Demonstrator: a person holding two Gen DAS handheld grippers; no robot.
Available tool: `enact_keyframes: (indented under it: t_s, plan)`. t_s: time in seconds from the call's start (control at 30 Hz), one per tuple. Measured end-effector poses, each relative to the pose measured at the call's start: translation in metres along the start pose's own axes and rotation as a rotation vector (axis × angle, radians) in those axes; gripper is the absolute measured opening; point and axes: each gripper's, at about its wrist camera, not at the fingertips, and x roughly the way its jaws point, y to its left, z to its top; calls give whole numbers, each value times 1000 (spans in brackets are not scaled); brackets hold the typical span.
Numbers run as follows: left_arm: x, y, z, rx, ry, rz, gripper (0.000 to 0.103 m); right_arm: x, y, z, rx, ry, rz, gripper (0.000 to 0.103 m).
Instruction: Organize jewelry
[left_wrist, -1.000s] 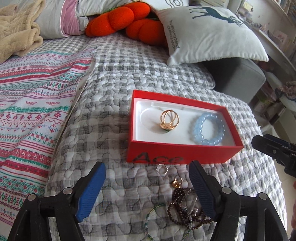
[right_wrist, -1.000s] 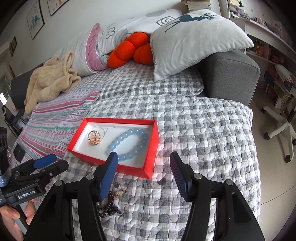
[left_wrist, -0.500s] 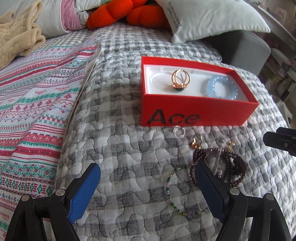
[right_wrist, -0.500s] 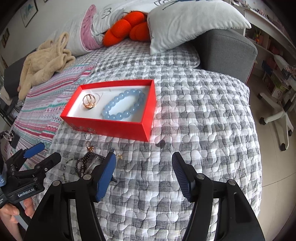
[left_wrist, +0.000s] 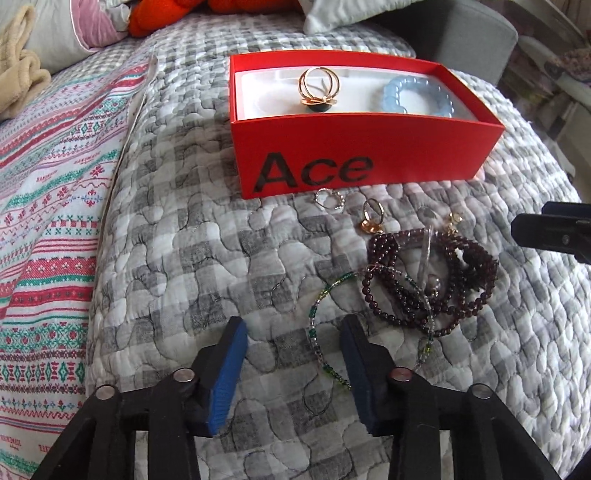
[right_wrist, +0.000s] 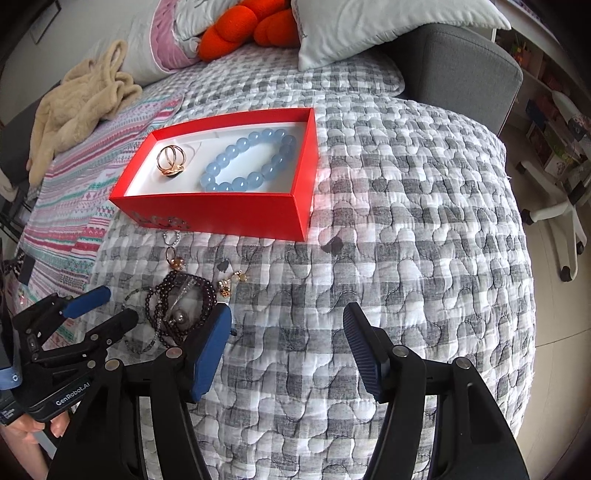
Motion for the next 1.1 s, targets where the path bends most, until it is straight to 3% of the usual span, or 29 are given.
enact_keyframes:
  t_s: [0.17, 0.63, 0.87, 0.9, 1.03, 1.1]
  plan:
    - [-2, -2, 2, 14, 0, 5, 1, 3, 0, 1, 9, 11, 18, 66]
    - [-20, 22, 10, -122, -66, -20, 0, 5, 22, 7, -32, -3, 60, 66]
    - [-21, 30, 8, -137, -69, -10, 0, 2, 42, 12, -53, -32, 109, 65]
    - [-21, 31, 8, -137, -68, -10, 0, 3, 46, 12, -62, -33, 119, 63]
    - [-19, 35, 5, -135, -57, -8, 0, 10, 62, 12, -89, -6, 152, 38]
    - [-18, 36, 4, -137, -51, -7, 0, 16, 67, 12, -86, 15, 167, 33]
